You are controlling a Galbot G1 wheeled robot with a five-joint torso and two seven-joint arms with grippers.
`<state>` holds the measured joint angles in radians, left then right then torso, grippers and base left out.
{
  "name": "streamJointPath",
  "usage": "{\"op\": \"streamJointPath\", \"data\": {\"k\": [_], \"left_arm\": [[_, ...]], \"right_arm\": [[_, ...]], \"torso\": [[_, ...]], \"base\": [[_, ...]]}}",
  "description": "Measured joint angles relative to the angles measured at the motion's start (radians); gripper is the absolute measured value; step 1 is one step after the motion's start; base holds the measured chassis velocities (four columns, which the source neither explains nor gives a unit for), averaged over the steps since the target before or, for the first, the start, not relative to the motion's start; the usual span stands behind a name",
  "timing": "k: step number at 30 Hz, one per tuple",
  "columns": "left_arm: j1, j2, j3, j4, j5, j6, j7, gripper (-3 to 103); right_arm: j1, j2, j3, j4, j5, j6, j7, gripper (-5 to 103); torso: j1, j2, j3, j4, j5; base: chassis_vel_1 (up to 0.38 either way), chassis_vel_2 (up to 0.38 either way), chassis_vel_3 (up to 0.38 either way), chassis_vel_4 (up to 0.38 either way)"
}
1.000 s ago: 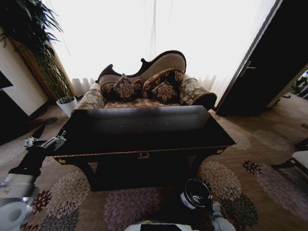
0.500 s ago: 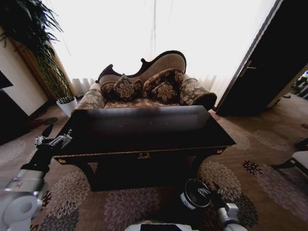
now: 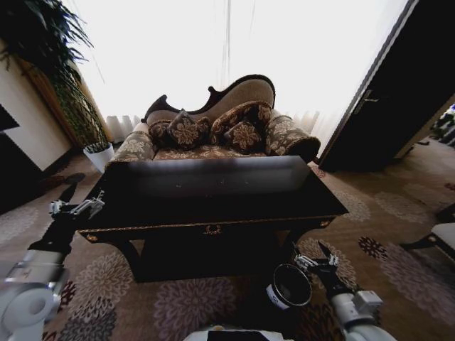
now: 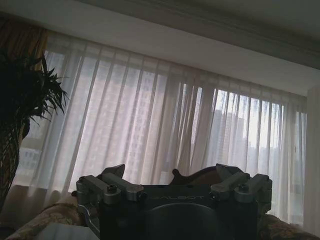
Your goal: Move to the front of the table and place the trash on the table into the trash bin.
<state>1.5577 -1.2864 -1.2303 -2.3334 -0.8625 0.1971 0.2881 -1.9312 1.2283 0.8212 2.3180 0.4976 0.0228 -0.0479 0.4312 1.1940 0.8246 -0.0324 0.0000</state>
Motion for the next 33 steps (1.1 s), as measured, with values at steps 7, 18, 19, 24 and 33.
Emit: {"op": "streamJointPath", "data": {"k": [7, 18, 19, 24, 33], "left_arm": [[0.039, -0.007, -0.011, -0.011, 0.012, 0.005, -0.025, 100], [0.136, -0.021, -0.023, -0.046, 0.054, 0.023, -0.112, 100], [0.137, -0.017, -0.028, -0.047, 0.052, 0.028, -0.121, 100], [0.135, -0.019, -0.030, -0.054, 0.047, 0.036, -0.130, 100], [0.137, -0.037, -0.012, -0.055, 0.058, 0.034, -0.126, 100]], "right_arm": [[0.085, -0.072, 0.067, 0.079, 0.064, -0.011, 0.005, 100], [0.319, -0.235, 0.170, 0.080, 0.274, -0.103, 0.095, 100], [0.332, -0.239, 0.168, 0.069, 0.280, -0.106, 0.097, 100], [0.345, -0.226, 0.120, 0.046, 0.259, -0.106, 0.097, 100], [0.347, -0.231, 0.087, 0.033, 0.212, -0.107, 0.060, 100]], "torso": [[0.000, 0.000, 0.000, 0.0001, 0.0000], [0.000, 0.000, 0.000, 0.0004, 0.0001], [0.000, 0.000, 0.000, 0.0003, 0.0001], [0.000, 0.000, 0.000, 0.0000, 0.0002], [0.000, 0.000, 0.000, 0.0001, 0.0000]], "base": [[0.000, 0.000, 0.000, 0.000], [0.000, 0.000, 0.000, 0.000], [0.000, 0.000, 0.000, 0.000], [0.000, 0.000, 0.000, 0.000], [0.000, 0.000, 0.000, 0.000]]}}
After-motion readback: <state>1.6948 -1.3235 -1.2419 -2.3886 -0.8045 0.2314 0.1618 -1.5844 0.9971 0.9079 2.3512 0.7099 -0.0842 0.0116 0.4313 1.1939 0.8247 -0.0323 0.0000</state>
